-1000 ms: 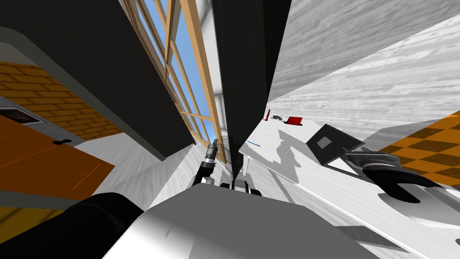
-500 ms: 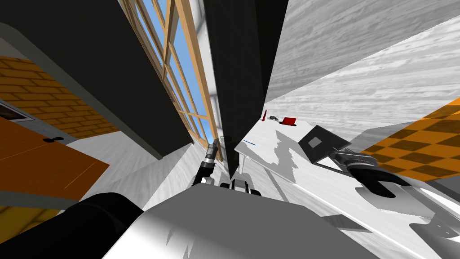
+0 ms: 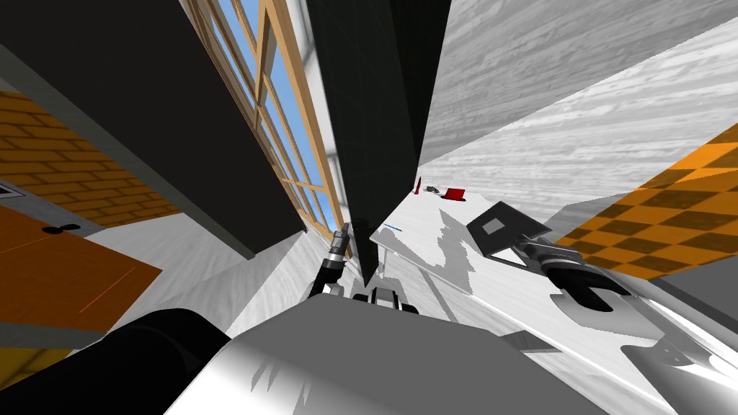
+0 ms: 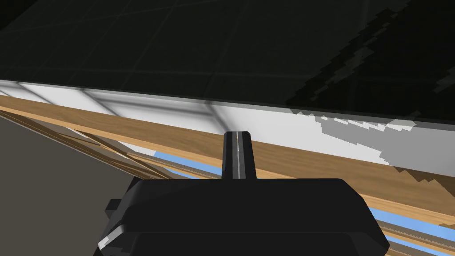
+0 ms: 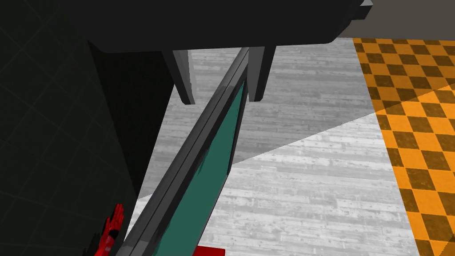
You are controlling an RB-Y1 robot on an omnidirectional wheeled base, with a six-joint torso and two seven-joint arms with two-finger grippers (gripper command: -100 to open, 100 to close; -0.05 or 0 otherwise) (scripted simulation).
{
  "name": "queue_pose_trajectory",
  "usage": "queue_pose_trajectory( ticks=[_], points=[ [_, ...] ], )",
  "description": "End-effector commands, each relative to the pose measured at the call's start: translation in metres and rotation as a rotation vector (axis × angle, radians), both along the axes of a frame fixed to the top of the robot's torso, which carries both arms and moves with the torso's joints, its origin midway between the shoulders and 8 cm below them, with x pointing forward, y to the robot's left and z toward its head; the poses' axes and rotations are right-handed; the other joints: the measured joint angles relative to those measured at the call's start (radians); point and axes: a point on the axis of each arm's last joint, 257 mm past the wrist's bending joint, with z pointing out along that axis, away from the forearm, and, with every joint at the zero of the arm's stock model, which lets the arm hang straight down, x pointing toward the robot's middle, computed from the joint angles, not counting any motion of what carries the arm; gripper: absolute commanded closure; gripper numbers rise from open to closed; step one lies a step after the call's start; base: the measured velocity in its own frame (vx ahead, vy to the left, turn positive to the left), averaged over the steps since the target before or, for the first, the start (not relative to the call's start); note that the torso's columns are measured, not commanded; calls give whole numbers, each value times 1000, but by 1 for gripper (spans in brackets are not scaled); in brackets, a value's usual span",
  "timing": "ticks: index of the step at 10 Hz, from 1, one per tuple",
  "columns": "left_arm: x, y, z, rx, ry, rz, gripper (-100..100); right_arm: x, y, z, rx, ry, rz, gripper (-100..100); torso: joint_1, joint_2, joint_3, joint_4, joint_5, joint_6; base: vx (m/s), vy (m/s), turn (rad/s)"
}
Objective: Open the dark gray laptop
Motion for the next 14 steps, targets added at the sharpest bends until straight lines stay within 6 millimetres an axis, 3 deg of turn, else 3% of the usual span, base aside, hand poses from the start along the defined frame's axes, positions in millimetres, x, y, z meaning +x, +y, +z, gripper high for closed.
queue_pose_trajectory(
  ticks=[1, 7, 14],
  points=[
    [0, 0, 0, 0, 0, 0, 0, -4, 3, -21, 39, 5, -2, 100, 0, 0, 0, 0, 0, -2, -1, -37, 7],
    [0, 0, 0, 0, 0, 0, 0, -2, 24, -55, 191, -53, 15, 100, 1, -5, -2, -4, -4, -7, 4, -43, -45],
    [0, 0, 0, 0, 0, 0, 0, -1, 43, -79, 304, -99, 25, 100, 1, -8, -4, -6, -5, -8, 6, -42, -34]
  ],
)
